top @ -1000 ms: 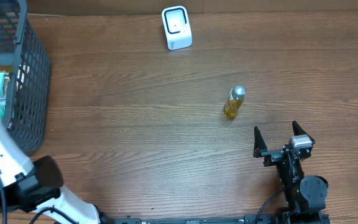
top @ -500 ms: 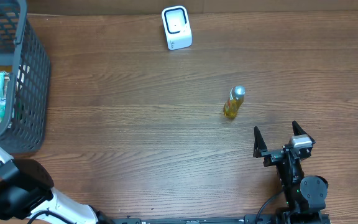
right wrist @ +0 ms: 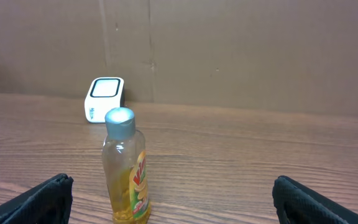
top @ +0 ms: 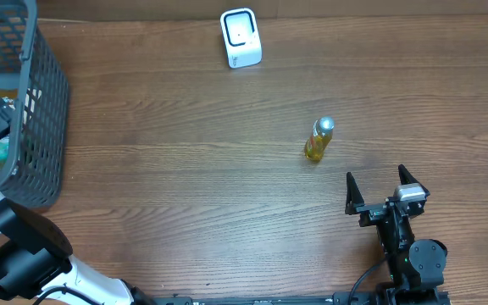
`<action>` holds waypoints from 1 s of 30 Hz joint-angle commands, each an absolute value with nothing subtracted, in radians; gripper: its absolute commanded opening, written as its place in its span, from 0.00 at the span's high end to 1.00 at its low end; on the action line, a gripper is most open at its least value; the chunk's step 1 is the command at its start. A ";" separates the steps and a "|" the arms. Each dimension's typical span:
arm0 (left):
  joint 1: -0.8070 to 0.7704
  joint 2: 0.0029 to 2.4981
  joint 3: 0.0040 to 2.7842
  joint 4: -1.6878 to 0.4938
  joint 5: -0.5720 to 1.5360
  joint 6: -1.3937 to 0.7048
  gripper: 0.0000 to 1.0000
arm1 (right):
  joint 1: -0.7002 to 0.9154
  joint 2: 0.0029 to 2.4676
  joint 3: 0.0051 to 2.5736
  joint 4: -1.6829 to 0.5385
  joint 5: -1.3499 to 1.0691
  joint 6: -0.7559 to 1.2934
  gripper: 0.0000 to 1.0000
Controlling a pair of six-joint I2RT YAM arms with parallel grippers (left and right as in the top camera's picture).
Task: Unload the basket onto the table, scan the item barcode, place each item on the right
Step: 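Move the left gripper back into the grey basket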
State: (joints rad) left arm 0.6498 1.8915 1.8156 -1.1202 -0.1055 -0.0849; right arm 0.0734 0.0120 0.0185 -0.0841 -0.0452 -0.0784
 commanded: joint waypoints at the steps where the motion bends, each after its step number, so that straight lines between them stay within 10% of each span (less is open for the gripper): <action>1: 0.643 1.905 1.759 -1.101 -0.076 -0.028 0.06 | 0.072 0.011 0.008 -0.081 -0.047 -0.080 0.00; 30: 0.675 1.917 1.471 -0.821 0.060 -0.014 0.12 | 0.072 0.011 0.008 -0.081 -0.047 -0.080 0.00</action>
State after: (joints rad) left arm 0.6827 1.9003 1.4982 -0.8207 0.0261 -0.0414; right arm 0.0734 0.0120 0.0185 -0.0834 -0.0452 -0.0788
